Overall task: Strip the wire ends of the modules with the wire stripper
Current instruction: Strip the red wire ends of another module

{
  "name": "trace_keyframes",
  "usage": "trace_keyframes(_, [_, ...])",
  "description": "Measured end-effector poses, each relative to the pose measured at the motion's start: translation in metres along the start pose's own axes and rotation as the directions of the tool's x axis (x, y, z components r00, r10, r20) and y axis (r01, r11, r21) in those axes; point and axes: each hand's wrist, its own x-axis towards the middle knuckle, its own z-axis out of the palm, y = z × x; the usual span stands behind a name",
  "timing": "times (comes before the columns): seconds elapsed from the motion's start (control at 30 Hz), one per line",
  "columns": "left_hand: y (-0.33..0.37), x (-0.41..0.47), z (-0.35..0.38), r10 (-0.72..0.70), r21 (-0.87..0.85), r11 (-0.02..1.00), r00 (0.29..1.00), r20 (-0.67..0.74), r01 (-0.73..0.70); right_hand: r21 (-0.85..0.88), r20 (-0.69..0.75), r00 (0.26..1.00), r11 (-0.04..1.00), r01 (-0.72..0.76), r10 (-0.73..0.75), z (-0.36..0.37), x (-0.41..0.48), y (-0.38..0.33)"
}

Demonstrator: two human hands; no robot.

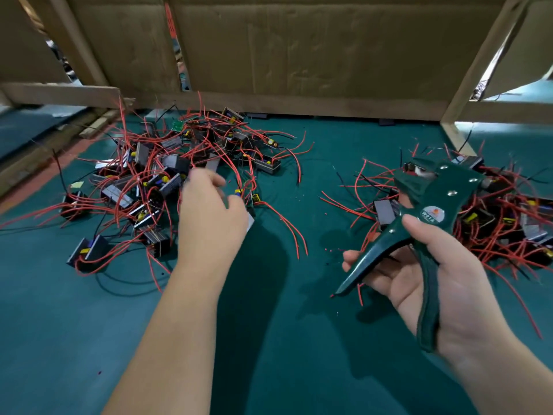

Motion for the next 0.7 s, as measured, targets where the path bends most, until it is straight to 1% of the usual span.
trace_keyframes(0.03, [-0.002, 0.0, 0.003, -0.054, 0.141, 0.989, 0.994, 0.099, 0.04, -0.01, 0.0, 1.0, 1.0, -0.029, 0.029, 0.001, -0.001, -0.001])
trace_keyframes(0.07, [-0.003, -0.001, 0.005, -0.071, 0.279, 0.96, 0.983, 0.167, 0.022, -0.022, -0.002, 0.998, 0.998, -0.057, 0.057, 0.002, -0.001, -0.001])
trace_keyframes(0.1, [-0.005, -0.002, 0.007, -0.061, 0.369, 0.929, 0.976, 0.207, -0.02, -0.035, -0.004, 0.997, 0.996, -0.079, 0.079, 0.003, -0.002, -0.002])
trace_keyframes(0.13, [-0.004, -0.004, 0.007, -0.04, 0.408, 0.911, 0.974, 0.222, -0.055, -0.046, -0.007, 0.996, 0.994, -0.094, 0.094, 0.003, -0.002, -0.002])
trace_keyframes(0.17, [-0.001, -0.005, 0.006, -0.017, 0.409, 0.909, 0.975, 0.221, -0.076, -0.057, -0.008, 0.995, 0.993, -0.104, 0.103, 0.003, -0.002, -0.002])
trace_keyframes(0.27, [0.004, -0.007, 0.003, 0.066, 0.305, 0.945, 0.984, 0.165, -0.115, -0.077, 0.002, 0.992, 0.989, -0.126, 0.126, 0.002, -0.003, -0.003])
trace_keyframes(0.33, [0.008, -0.008, 0.004, 0.14, 0.16, 0.974, 0.981, 0.137, -0.161, -0.114, 0.004, 0.989, 0.983, -0.146, 0.147, 0.001, -0.004, -0.004])
trace_keyframes(0.4, [0.013, -0.012, 0.007, 0.203, -0.014, 0.979, 0.97, 0.132, -0.203, -0.158, 0.004, 0.983, 0.971, -0.181, 0.184, 0.0, -0.004, -0.004])
trace_keyframes(0.43, [0.015, -0.015, 0.009, 0.232, -0.066, 0.972, 0.962, 0.143, -0.224, -0.169, 0.012, 0.978, 0.965, -0.201, 0.206, -0.001, -0.004, -0.004])
trace_keyframes(0.5, [0.016, -0.018, 0.014, 0.291, -0.106, 0.956, 0.935, 0.201, -0.275, -0.18, 0.038, 0.97, 0.957, -0.228, 0.238, -0.002, -0.005, -0.003])
trace_keyframes(0.57, [0.018, -0.021, 0.017, 0.337, -0.168, 0.938, 0.907, 0.253, -0.302, -0.169, 0.073, 0.968, 0.96, -0.223, 0.238, -0.002, -0.006, -0.003])
trace_keyframes(0.63, [0.022, -0.023, 0.018, 0.344, -0.296, 0.919, 0.897, 0.276, -0.261, -0.14, 0.128, 0.967, 0.969, -0.202, 0.22, -0.001, -0.006, -0.005])
trace_keyframes(0.7, [0.027, -0.026, 0.019, 0.327, -0.45, 0.876, 0.898, 0.294, -0.172, -0.113, 0.192, 0.962, 0.978, -0.176, 0.195, -0.002, -0.007, -0.006])
